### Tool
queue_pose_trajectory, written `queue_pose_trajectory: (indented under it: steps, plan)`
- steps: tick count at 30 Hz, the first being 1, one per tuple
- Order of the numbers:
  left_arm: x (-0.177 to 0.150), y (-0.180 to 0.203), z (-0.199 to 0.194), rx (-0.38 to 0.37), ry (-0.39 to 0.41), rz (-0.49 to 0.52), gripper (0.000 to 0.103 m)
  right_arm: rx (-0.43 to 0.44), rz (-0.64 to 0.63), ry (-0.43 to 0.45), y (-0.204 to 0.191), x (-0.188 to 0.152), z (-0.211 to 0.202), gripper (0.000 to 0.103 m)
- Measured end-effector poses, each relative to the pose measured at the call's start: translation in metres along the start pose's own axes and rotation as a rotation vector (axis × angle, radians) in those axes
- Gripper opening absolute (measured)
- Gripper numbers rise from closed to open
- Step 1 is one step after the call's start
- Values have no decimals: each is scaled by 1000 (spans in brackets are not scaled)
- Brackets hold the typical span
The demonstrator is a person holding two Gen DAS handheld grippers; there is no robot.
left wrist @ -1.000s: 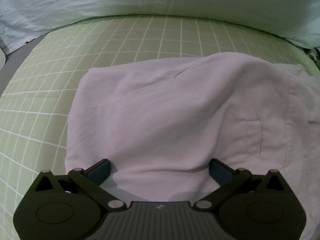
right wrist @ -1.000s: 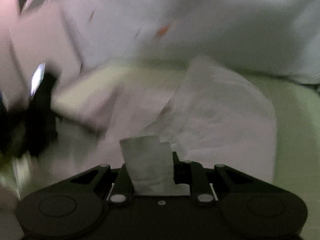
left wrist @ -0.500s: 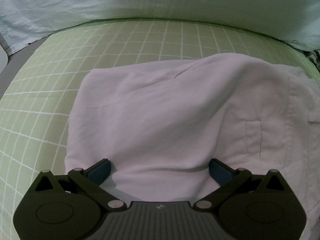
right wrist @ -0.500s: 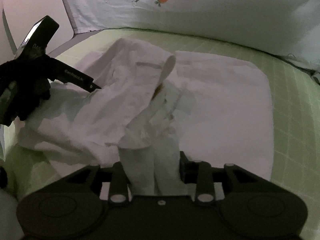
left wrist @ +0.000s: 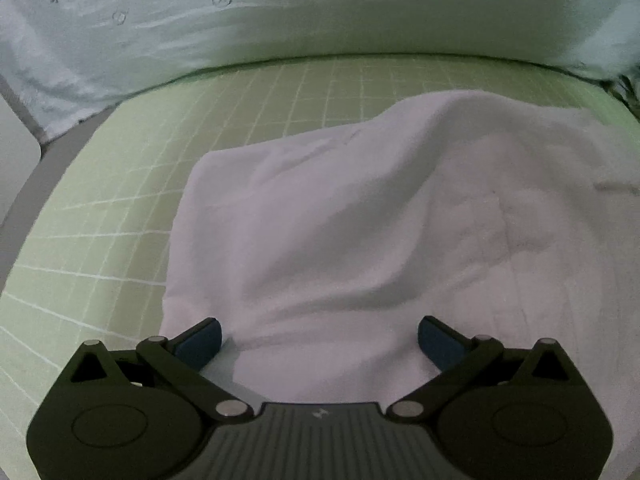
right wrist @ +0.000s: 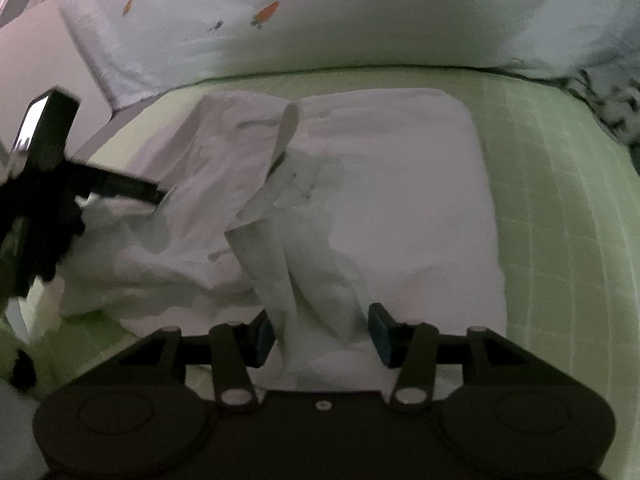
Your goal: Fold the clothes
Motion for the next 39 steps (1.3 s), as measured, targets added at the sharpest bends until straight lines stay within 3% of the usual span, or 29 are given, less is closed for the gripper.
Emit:
queue_pose_trajectory:
  steps: [6, 13, 17, 23, 25, 27, 29, 31, 33, 39]
  plan:
    - [-18, -7, -9, -35, 4, 43, 103, -21, 146, 58, 2, -4, -15, 49]
    - [-17, -9, -12, -62, -4, 68, 103, 42, 367, 244, 7, 8, -38, 46]
    - [-17, -10, -9, -74, -3, 79, 103, -52, 443, 215, 17, 9, -22, 36]
    - [-20, -9, -11, -73, -3, 87, 103, -206, 167, 1, -18, 2, 22, 32]
    - [-21, -10, -12, -67, -8, 92, 103, -250, 23, -43, -33, 5, 26, 32]
    - [-20, -10, -13, -63, -21, 101, 103, -252, -34, -51, -35, 10, 23, 31]
    - [-20, -11, -16, -62, -40, 115, 103, -233, 11, 7, -24, 16, 10, 37]
    - [-18, -13, -16, -62, -60, 117, 103, -225, 120, 80, -2, 25, -4, 56]
    - [-17, -15, -15, -66, -78, 102, 103, -229, 223, 115, 20, 35, -10, 62]
    - [-14, -20, -2, -92, -118, 20, 103, -194, 342, 69, 68, 41, 15, 74]
Point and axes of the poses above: each gripper's, at about its wrist camera, not at the fingertips, and z roughly the way its jaws point, y to its right, x to its top, the point moved 3 cm from there along z, roughly the way its jaws point, and after that the axes turned 3 degrees about -z, right-handed, at the moved point
